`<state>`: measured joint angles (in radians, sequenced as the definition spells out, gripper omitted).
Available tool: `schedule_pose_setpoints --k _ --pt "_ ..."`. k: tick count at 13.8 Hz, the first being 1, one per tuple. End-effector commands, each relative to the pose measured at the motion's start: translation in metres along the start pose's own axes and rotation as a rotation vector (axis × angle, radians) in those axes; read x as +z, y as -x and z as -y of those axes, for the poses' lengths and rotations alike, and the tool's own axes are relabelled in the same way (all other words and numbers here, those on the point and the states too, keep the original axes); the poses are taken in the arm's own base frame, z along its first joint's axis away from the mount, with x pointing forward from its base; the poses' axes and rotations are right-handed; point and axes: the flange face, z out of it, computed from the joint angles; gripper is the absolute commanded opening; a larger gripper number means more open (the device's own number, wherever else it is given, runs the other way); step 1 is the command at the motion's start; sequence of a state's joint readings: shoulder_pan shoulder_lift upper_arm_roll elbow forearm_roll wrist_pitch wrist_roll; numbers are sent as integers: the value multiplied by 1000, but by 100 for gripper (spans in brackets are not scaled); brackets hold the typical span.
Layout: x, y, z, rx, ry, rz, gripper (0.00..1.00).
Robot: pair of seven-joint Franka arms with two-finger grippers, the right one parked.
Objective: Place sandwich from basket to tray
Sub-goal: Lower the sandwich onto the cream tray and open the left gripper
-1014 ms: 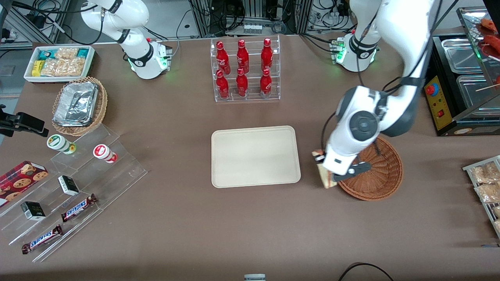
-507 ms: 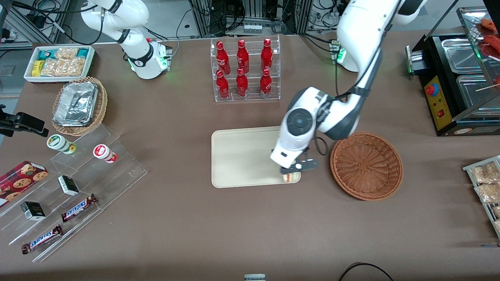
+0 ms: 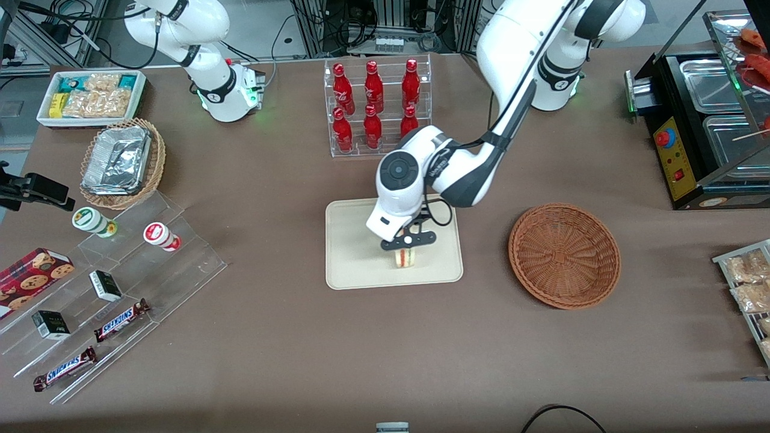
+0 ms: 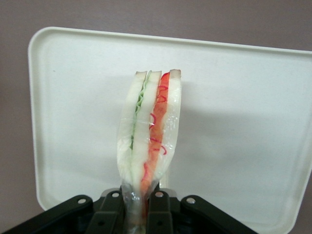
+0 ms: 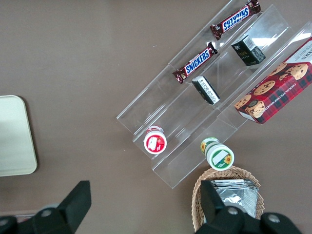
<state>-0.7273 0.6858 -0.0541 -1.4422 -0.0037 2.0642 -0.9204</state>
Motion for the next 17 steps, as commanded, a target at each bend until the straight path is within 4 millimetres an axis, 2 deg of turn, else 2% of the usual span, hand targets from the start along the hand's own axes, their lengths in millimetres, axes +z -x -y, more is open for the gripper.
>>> schedule_pose_setpoints --k 1,6,10,11,12,13,14,17 --pt "8 3 -21 -4 0 0 0" --pt "35 5 -25 -44 -16 13 0" --pt "41 6 -26 -78 -13 11 0" --pt "43 6 -26 -84 -16 13 6" --pt "44 5 -25 -84 -17 14 94" --pt "39 5 -26 -83 -11 9 100" --pt "32 5 -27 -83 -3 4 100" --pt "-17 4 -28 -52 25 -33 100"
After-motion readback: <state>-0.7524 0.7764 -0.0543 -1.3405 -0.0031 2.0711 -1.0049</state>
